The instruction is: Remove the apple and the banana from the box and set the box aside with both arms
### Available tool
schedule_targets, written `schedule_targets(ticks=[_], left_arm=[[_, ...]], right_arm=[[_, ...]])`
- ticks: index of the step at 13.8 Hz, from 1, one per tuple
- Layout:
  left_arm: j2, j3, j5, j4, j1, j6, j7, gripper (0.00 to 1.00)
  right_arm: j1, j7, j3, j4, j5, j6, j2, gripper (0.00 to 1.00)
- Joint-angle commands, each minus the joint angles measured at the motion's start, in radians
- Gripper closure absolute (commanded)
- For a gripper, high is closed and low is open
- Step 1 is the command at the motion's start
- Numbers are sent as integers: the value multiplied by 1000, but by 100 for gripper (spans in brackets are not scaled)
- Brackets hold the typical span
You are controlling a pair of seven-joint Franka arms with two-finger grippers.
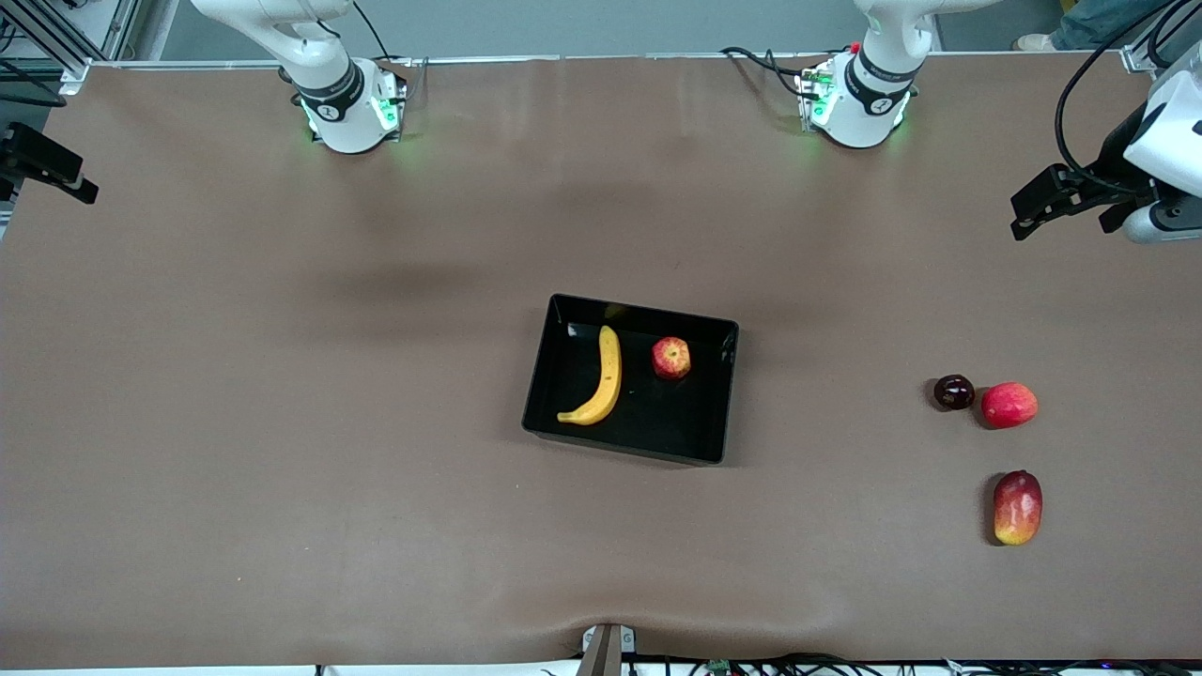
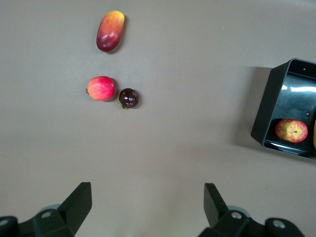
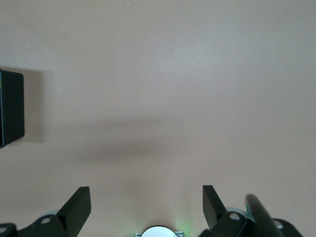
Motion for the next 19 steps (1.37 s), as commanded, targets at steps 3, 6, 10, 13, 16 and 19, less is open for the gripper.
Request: schedule_targets(ticks=[3,6,10,13,16,19], left_arm=[[-6,-7,17,10,7,-5,-7,0],[25,-7,18,52,10,-7,-6,0],[29,-2,17,52,16,-5,-4,0],[52,1,17,44,16,-8,-4,0],[81,4,17,42,17,-2,-6,0],[120,4,17,42,19,18,-7,0]], right_arm=[[-18,-11,11,21,1,-8,9,0],[-19,-13,11,21,0,-10,14,0],[-24,-13,11,23,-5,-5,55,0],[-21,-13,11,23,-2,-8,91,0],[-24,-13,9,21,0,-10,92,0],[-24,-13,9,21,-2,-11,94,0]])
